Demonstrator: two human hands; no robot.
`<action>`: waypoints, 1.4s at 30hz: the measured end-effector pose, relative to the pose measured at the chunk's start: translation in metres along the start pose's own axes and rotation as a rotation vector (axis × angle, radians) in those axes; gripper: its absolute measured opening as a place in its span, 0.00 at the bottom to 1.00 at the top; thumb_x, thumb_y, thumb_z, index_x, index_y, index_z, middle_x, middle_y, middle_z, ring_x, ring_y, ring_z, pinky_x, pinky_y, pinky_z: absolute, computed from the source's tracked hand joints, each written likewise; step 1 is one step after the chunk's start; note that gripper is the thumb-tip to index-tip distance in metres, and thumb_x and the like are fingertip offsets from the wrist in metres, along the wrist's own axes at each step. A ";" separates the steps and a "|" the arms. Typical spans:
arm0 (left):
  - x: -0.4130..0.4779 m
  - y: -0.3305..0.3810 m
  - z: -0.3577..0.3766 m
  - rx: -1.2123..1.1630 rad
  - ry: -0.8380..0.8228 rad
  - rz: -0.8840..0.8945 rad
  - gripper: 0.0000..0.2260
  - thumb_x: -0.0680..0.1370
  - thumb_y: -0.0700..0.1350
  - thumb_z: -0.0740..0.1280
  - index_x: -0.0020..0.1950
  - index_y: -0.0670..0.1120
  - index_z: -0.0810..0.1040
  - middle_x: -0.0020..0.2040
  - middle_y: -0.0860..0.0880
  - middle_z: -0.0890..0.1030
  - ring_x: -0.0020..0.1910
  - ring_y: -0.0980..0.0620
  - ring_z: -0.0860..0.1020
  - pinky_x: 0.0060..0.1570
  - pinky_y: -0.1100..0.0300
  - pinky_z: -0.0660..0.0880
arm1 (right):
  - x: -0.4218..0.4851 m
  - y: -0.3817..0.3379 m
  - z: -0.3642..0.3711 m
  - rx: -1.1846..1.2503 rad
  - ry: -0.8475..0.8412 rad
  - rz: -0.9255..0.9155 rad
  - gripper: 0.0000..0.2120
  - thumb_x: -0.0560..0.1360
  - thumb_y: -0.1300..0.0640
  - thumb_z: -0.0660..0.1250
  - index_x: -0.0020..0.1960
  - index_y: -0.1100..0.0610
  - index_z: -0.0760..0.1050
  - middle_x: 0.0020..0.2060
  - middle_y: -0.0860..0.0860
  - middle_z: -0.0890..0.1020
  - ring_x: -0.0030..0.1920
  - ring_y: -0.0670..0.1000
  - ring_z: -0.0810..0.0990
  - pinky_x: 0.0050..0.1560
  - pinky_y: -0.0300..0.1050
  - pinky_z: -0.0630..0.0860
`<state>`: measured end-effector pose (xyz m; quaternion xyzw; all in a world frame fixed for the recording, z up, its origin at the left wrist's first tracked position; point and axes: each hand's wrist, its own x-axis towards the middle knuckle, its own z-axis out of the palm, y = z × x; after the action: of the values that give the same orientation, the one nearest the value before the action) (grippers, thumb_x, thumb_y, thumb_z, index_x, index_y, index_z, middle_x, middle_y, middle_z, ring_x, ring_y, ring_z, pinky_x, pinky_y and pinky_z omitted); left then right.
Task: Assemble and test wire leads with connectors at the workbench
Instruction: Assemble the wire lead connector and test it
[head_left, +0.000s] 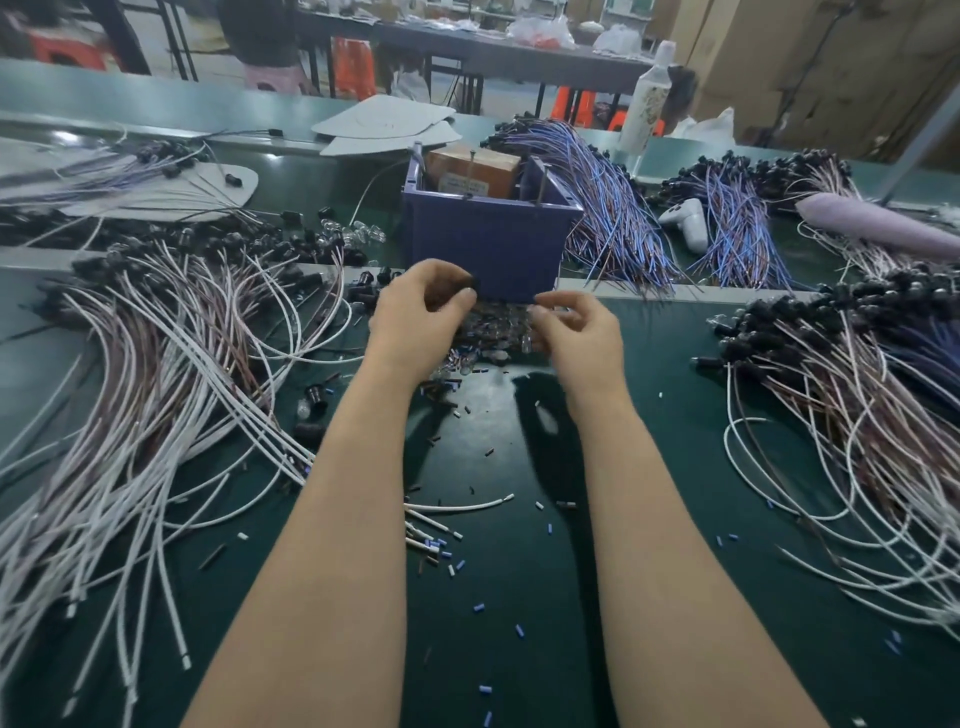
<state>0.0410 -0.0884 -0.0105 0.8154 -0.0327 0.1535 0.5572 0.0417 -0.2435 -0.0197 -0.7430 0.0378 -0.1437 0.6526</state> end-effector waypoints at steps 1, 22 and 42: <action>0.001 0.001 0.002 0.036 0.019 0.008 0.06 0.77 0.44 0.68 0.54 0.48 0.79 0.47 0.52 0.82 0.51 0.51 0.80 0.59 0.51 0.73 | -0.001 0.001 0.005 -0.129 -0.011 -0.038 0.04 0.75 0.65 0.65 0.47 0.57 0.77 0.36 0.53 0.80 0.36 0.48 0.76 0.43 0.43 0.75; -0.005 -0.001 0.015 -0.139 0.051 0.073 0.10 0.75 0.31 0.63 0.50 0.45 0.73 0.48 0.50 0.82 0.51 0.55 0.80 0.56 0.62 0.76 | -0.012 -0.011 0.025 -0.172 -0.122 -0.249 0.10 0.75 0.59 0.69 0.56 0.58 0.79 0.45 0.49 0.82 0.46 0.45 0.80 0.49 0.33 0.76; -0.003 -0.004 0.018 0.124 0.042 0.106 0.06 0.78 0.45 0.64 0.42 0.50 0.78 0.37 0.49 0.82 0.39 0.48 0.79 0.42 0.56 0.74 | 0.001 -0.009 0.031 0.087 -0.116 -0.094 0.02 0.74 0.61 0.70 0.43 0.57 0.80 0.40 0.56 0.83 0.44 0.56 0.82 0.54 0.56 0.79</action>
<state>0.0430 -0.1040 -0.0210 0.8420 -0.0543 0.2016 0.4974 0.0500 -0.2124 -0.0138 -0.7220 -0.0412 -0.1324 0.6778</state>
